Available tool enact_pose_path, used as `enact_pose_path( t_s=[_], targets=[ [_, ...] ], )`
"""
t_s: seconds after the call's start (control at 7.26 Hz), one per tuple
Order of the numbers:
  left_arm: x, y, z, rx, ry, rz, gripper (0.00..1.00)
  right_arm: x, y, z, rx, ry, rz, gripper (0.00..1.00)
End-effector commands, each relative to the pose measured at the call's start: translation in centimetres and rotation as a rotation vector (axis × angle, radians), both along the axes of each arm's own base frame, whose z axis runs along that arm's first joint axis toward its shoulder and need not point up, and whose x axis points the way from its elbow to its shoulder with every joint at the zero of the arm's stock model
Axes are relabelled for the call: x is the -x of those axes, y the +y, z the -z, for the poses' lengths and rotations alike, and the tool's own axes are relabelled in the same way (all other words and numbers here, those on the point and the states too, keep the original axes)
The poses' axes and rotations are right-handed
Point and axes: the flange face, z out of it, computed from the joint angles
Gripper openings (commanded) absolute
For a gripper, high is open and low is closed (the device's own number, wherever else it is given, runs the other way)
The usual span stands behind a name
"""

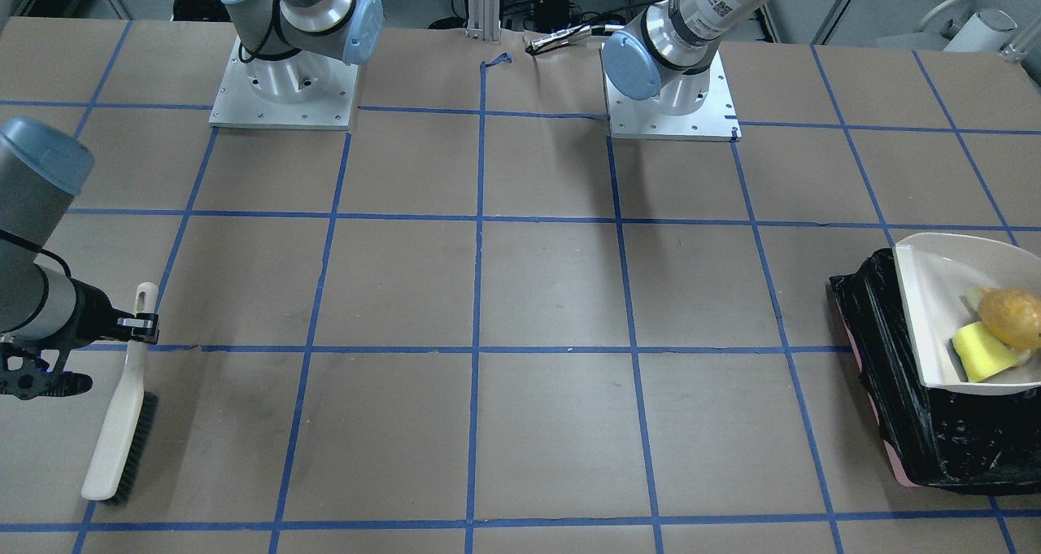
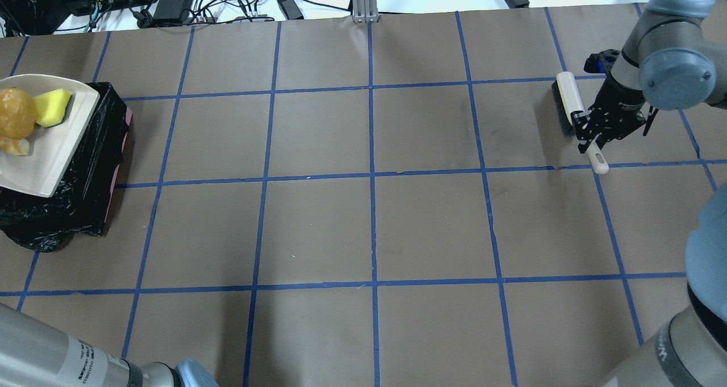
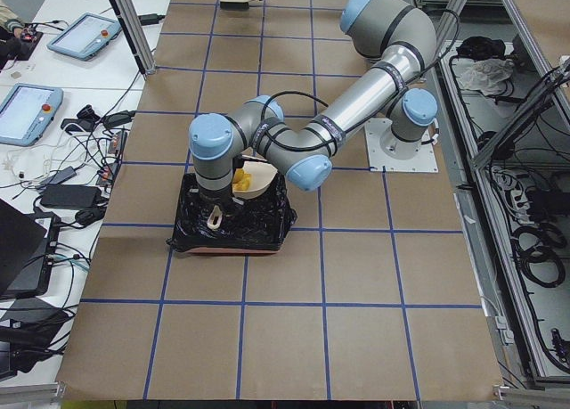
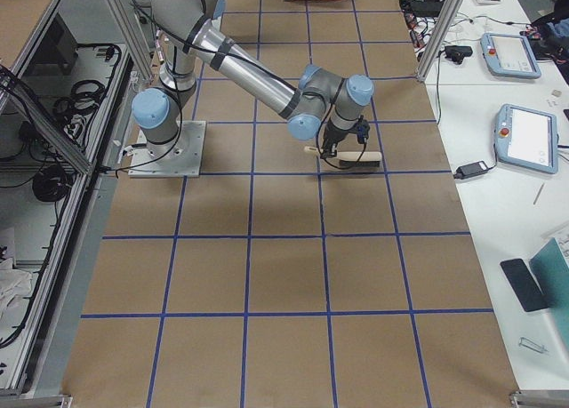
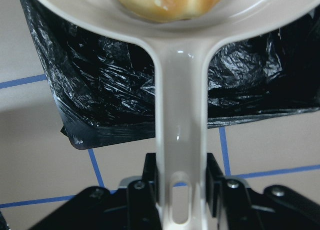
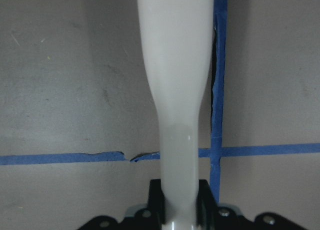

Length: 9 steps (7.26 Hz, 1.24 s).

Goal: Sweep and dump trash into bin
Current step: 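Move the dustpan over the bin with the left gripper while the right lowers the brush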

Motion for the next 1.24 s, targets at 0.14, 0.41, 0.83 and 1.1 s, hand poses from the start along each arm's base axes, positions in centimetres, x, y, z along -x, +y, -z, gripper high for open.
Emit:
enact_pose_path(
  t_s=[0.14, 0.41, 0.83, 1.1],
  targets=[
    [-0.9, -0.4, -0.3, -0.002, -0.063, 0.082, 0.16, 0.1, 0.1, 0.2, -0.007, -0.004, -0.006, 0.14],
    [-1.9, -0.8, -0.3, -0.006, -0.082, 0.095, 0.15, 0.1, 0.0, -0.2, 0.003, -0.002, -0.014, 0.87],
    [-3.0, -1.8, -0.1, 0.009, -0.142, 0.158, 0.15, 0.6, 0.2, -2.3, 0.008, 0.079, -0.015, 1.0],
    [-3.3, -1.9, 0.1, 0.005, -0.155, 0.181, 0.14, 0.1, 1.5, -7.3, 0.069, 0.097, 0.014, 1.0]
  ],
)
